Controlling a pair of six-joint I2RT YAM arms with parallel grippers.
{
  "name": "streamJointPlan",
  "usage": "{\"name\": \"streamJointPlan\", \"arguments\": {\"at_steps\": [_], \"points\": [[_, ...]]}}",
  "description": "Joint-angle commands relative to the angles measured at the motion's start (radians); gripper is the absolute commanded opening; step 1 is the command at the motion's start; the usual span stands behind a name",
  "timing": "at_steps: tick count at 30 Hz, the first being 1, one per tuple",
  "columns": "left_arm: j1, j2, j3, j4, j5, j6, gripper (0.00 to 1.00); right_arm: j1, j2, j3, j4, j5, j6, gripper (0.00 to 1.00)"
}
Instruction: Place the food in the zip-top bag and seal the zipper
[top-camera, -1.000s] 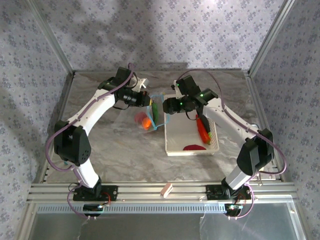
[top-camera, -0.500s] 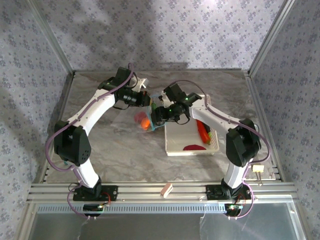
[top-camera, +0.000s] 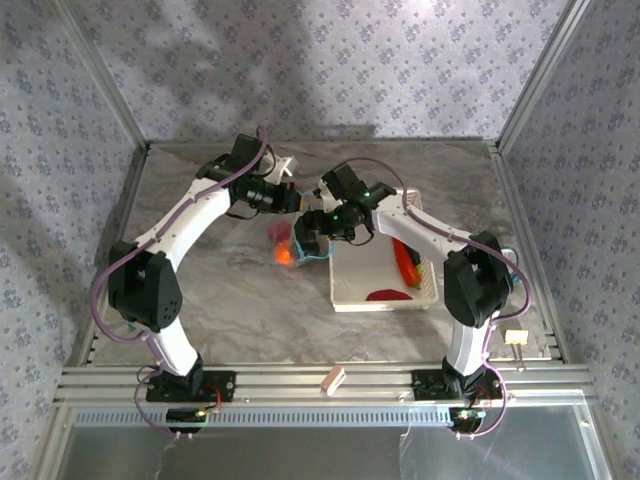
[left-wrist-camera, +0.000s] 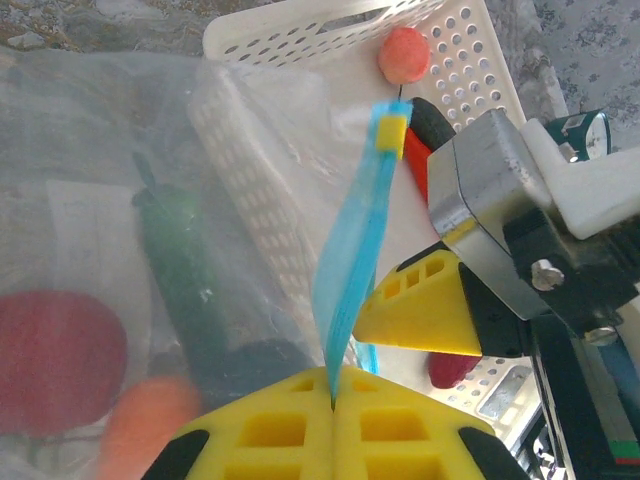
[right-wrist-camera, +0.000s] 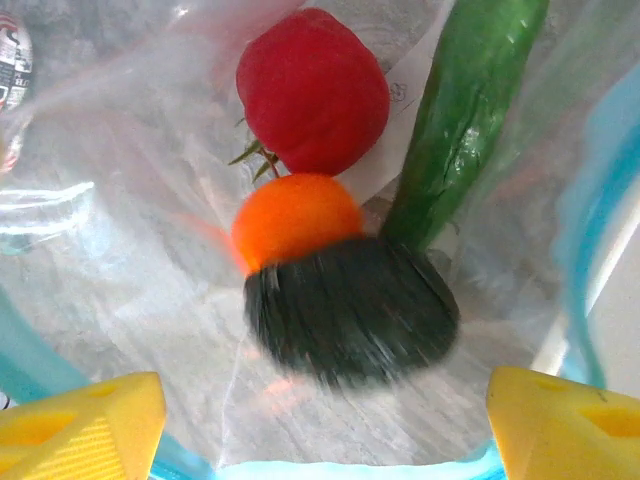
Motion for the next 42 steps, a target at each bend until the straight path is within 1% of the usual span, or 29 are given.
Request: {"name": "streamJointPlan", "arguments": {"at_steps": [1, 3, 5, 8, 12, 16, 17, 18, 20, 22, 24, 25, 27, 30, 32, 34, 37, 42], "points": [[-0.004, -0.016, 0.036, 0.004, 0.012, 0.002, 0.07, 0.001, -0.032, 0.024, -0.021, 0.026, -0.009, 0.86], [-0.004, -0.016, 0.038, 0.001, 0.012, 0.002, 0.07, 0.000, -0.050, 0.023, -0.034, 0.048, -0.017, 0.86], [-0.004, -0.020, 0.039, 0.000, 0.013, 0.002, 0.07, -0.003, -0.077, 0.019, -0.052, 0.098, -0.031, 0.84], [-0.004, -0.026, 0.039, -0.004, 0.012, 0.005, 0.07, -0.011, -0.123, 0.017, -0.108, 0.198, -0.058, 0.79], [-0.004, -0.029, 0.039, -0.007, 0.009, 0.008, 0.03, -0.027, -0.192, -0.012, -0.184, 0.359, -0.052, 0.71], [-0.004, -0.029, 0.039, -0.013, 0.004, 0.011, 0.01, -0.054, -0.262, -0.067, -0.273, 0.480, -0.056, 0.70], [-0.004, -0.028, 0.038, -0.014, 0.004, 0.012, 0.00, -0.062, -0.280, -0.085, -0.287, 0.502, -0.057, 0.68], [-0.004, -0.028, 0.037, -0.016, 0.003, 0.012, 0.00, -0.070, -0.299, -0.107, -0.288, 0.506, -0.067, 0.66], [-0.004, -0.029, 0.036, -0.016, 0.000, 0.012, 0.00, -0.066, -0.329, -0.159, -0.248, 0.475, -0.098, 0.56], [-0.004, -0.027, 0.037, -0.013, -0.004, 0.012, 0.00, -0.044, -0.339, -0.210, -0.160, 0.392, -0.112, 0.47], [-0.004, -0.025, 0.039, -0.012, -0.008, 0.011, 0.00, -0.011, -0.322, -0.247, -0.058, 0.338, -0.113, 0.46], [-0.003, -0.023, 0.039, -0.010, -0.008, 0.008, 0.00, 0.010, -0.309, -0.256, -0.014, 0.332, -0.117, 0.46], [-0.006, -0.017, 0.037, -0.007, -0.006, 0.005, 0.00, 0.059, -0.265, -0.251, 0.062, 0.365, -0.136, 0.46], [-0.010, -0.013, 0.043, -0.010, -0.006, 0.005, 0.00, 0.114, -0.207, -0.217, 0.122, 0.447, -0.170, 0.43], [-0.012, -0.014, 0.048, -0.013, -0.006, 0.006, 0.00, 0.129, -0.170, -0.187, 0.140, 0.485, -0.183, 0.42], [-0.011, -0.017, 0.049, -0.013, -0.006, 0.008, 0.00, 0.131, -0.134, -0.159, 0.148, 0.498, -0.195, 0.42], [-0.012, -0.020, 0.046, -0.013, -0.006, 0.007, 0.00, 0.131, -0.074, -0.100, 0.122, 0.544, -0.197, 0.40], [-0.012, -0.022, 0.040, -0.017, -0.005, 0.014, 0.00, 0.126, -0.014, -0.053, 0.095, 0.617, -0.180, 0.40]]}}
